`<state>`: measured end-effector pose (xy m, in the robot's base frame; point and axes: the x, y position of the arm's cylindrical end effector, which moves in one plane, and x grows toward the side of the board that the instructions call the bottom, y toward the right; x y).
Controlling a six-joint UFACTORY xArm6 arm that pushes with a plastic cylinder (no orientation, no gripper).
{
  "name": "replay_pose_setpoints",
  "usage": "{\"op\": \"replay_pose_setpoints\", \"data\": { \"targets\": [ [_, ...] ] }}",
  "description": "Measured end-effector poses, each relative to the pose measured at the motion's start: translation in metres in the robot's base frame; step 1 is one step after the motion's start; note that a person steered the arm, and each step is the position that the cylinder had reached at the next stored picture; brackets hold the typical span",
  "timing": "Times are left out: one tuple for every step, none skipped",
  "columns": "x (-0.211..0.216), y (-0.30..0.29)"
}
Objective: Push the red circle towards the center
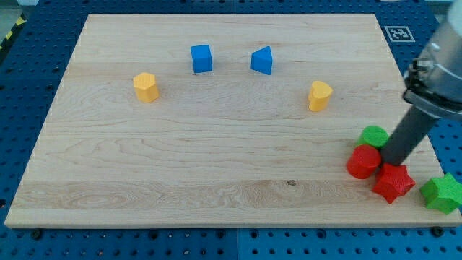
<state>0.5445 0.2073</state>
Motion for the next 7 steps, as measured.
{"op": "replay_pose_setpoints", "data": {
  "targets": [
    [0.008,-0.005],
    [0.009,-0.013],
    [0.008,-0.037],
    [0.008,-0.077],
    [0.007,-0.113],
    [-0.001,-0.147],
    [-0.01,-0.186]
  ]
}}
